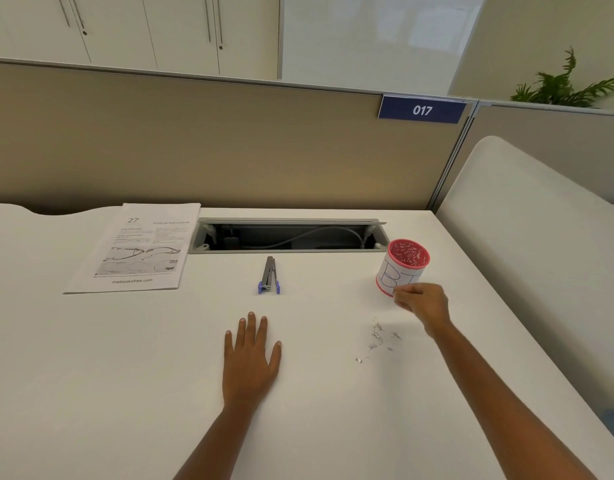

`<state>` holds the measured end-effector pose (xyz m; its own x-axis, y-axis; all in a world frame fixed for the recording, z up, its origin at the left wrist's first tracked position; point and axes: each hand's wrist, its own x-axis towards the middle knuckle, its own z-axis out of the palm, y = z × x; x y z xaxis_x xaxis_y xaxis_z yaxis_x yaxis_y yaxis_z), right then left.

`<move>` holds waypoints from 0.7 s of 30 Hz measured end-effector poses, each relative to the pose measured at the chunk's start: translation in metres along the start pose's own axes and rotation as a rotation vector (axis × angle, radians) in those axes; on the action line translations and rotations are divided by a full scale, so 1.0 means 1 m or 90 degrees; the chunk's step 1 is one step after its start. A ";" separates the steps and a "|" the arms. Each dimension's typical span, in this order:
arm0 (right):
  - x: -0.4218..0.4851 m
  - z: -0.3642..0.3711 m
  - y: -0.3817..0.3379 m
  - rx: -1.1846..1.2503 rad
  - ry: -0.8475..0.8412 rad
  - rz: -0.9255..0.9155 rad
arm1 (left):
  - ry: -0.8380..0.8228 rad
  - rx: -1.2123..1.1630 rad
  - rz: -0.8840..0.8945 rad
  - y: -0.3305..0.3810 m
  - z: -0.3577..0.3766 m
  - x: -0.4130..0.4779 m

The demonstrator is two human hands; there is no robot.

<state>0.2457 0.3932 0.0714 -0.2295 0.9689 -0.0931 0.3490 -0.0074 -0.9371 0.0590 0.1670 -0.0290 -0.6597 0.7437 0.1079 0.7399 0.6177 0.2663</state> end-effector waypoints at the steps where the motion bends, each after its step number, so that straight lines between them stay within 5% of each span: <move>1: 0.005 -0.003 -0.009 0.007 0.010 -0.013 | 0.001 0.000 0.001 0.000 0.000 0.000; 9: 0.039 -0.009 -0.062 -0.154 0.159 -0.173 | -0.011 -0.004 0.010 0.000 0.001 0.001; 21: 0.021 -0.007 -0.046 -0.197 0.162 -0.166 | -0.019 -0.008 0.014 0.002 0.001 0.002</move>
<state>0.2311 0.4160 0.1149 -0.1293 0.9588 0.2528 0.5728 0.2803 -0.7702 0.0588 0.1700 -0.0289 -0.6394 0.7641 0.0851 0.7521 0.5986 0.2758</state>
